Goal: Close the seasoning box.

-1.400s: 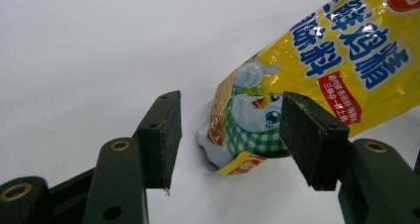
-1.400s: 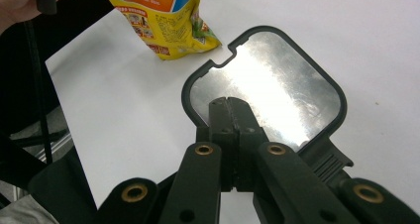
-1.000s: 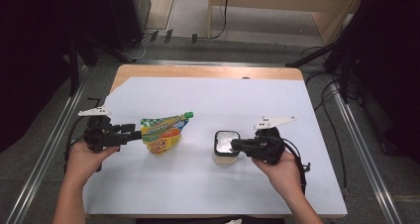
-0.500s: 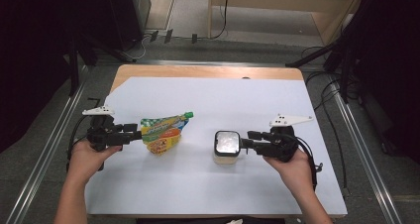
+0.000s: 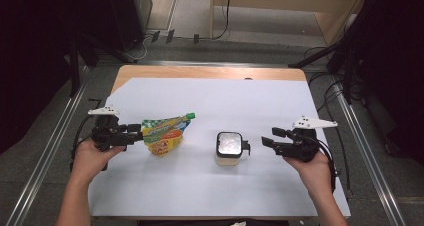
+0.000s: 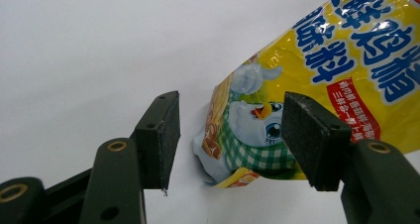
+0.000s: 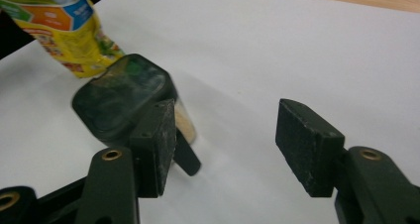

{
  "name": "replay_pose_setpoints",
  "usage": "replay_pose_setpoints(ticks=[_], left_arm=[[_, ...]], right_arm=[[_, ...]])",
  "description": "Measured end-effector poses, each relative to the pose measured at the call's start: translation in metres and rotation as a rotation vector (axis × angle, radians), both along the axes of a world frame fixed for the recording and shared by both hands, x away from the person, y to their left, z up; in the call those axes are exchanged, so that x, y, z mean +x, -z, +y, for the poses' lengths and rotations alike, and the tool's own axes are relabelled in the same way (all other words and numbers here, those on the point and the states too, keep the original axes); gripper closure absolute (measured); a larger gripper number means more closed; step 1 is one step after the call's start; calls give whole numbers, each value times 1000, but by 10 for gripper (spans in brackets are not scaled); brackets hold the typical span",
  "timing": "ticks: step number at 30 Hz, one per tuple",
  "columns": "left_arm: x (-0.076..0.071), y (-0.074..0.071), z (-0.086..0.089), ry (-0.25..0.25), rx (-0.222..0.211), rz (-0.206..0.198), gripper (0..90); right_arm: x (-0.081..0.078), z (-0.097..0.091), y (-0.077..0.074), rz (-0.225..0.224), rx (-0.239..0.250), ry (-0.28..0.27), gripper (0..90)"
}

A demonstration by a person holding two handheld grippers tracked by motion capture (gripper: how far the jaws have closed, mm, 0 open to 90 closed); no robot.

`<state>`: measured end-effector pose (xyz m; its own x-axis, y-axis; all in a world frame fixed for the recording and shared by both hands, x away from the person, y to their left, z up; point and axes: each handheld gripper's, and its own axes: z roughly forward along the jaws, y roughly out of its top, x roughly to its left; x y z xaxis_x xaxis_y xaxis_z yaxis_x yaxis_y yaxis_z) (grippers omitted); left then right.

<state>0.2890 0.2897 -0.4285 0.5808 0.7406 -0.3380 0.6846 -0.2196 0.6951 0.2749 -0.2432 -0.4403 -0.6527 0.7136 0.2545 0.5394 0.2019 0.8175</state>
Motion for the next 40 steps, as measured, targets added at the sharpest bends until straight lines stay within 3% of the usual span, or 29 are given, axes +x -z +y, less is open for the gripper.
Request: replay_pose_setpoints(ticks=[2,9,20,32,40], left_arm=[[1,0,-1,2,1,3,413],[5,1,-6,10,8,0,413],[10,4,-9,9,13,5,409],[11,6,-11,5,33,13,400],[12,6,-9,-5,23,6,393]], right_arm=[[1,-7,2,10,8,16,413],[1,-25,17,-26,-12,80,364],[5,-46,37,-13,8,148,295],[10,-43,51,29,-19,147,287],[11,-42,53,25,-38,154,282]])
